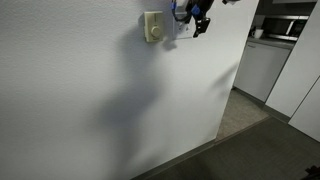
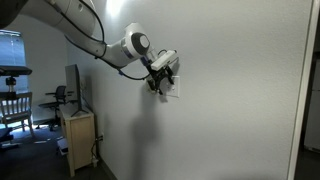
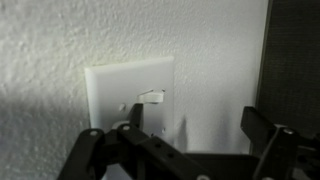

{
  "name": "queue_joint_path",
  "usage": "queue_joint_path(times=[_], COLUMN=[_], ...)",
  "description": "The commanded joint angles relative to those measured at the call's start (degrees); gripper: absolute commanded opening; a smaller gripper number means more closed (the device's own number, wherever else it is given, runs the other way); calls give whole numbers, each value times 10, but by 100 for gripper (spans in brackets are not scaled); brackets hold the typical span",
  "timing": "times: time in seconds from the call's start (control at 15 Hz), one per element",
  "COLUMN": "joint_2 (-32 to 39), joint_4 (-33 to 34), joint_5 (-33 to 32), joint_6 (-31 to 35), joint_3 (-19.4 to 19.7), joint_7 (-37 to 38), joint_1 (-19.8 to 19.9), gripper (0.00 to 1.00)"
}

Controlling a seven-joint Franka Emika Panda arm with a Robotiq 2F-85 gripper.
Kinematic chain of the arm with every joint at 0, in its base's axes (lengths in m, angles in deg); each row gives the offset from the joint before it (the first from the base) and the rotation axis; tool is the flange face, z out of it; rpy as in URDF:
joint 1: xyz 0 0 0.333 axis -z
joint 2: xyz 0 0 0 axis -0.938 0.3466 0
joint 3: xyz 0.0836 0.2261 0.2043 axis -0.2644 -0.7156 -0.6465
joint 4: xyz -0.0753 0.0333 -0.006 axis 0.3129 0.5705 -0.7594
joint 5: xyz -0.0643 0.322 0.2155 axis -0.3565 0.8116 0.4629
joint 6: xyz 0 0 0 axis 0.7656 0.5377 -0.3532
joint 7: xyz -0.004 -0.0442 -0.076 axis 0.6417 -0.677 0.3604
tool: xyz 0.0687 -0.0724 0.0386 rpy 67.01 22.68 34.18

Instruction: Turn off the right light switch and then the left light switch, turn the right light switch back on

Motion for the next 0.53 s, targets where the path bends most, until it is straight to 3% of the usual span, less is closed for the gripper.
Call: queue_joint_path(times=[0.0,0.47], joint_2=[11,28], joint_4=[38,61], joint_5=[2,35], joint_6=[-29,-44], joint_3=[-3,-14], joint_7=[-19,-53], joint_1=[-2,0], gripper=[100,100])
